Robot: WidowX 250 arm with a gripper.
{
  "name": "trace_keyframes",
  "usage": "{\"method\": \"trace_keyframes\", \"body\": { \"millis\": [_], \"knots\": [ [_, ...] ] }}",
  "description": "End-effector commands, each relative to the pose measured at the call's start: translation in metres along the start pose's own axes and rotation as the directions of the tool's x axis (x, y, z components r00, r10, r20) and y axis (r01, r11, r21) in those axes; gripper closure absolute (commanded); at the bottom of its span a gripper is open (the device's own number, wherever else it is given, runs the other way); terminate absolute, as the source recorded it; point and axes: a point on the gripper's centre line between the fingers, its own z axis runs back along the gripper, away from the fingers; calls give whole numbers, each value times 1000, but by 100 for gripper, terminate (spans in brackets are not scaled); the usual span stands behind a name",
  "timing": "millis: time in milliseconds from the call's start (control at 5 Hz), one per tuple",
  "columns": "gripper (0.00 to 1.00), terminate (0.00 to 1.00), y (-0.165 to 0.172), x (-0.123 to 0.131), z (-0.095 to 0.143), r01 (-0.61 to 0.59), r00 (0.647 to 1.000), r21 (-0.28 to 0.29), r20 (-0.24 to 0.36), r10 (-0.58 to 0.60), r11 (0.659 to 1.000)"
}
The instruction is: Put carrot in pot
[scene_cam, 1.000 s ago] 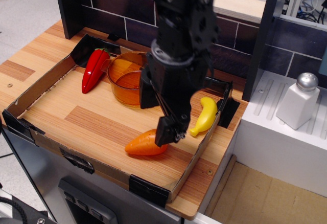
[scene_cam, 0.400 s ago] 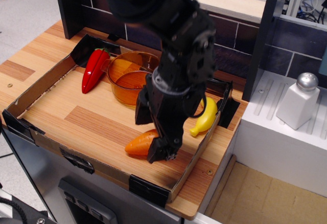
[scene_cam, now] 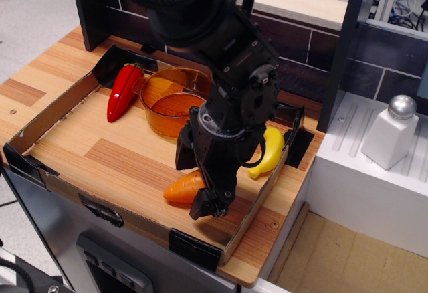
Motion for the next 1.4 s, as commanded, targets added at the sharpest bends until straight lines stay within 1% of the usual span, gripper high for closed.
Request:
{"method": "trace_keyframes", "body": {
  "millis": [0, 200, 400, 600, 800, 1000, 1200],
  "knots": [
    [100, 0, 5, -9, 14, -43, 998, -11, 38, 44, 999],
    [100, 0, 11, -8, 33, -73, 994, -33, 73, 75, 997],
    [100, 0, 25, -12, 62, -123, 985, -40, 114, 127, 992],
    [100, 0, 58, -11, 97, -265, 953, -49, 141, 270, 963],
    [100, 0, 96, -4, 90, -410, 906, 35, 133, 402, 912],
    [100, 0, 125, -3, 77, -499, 864, 51, 110, 492, 865],
    [100, 0, 141, -6, 52, -499, 867, 98, 66, 494, 861]
  ]
}}
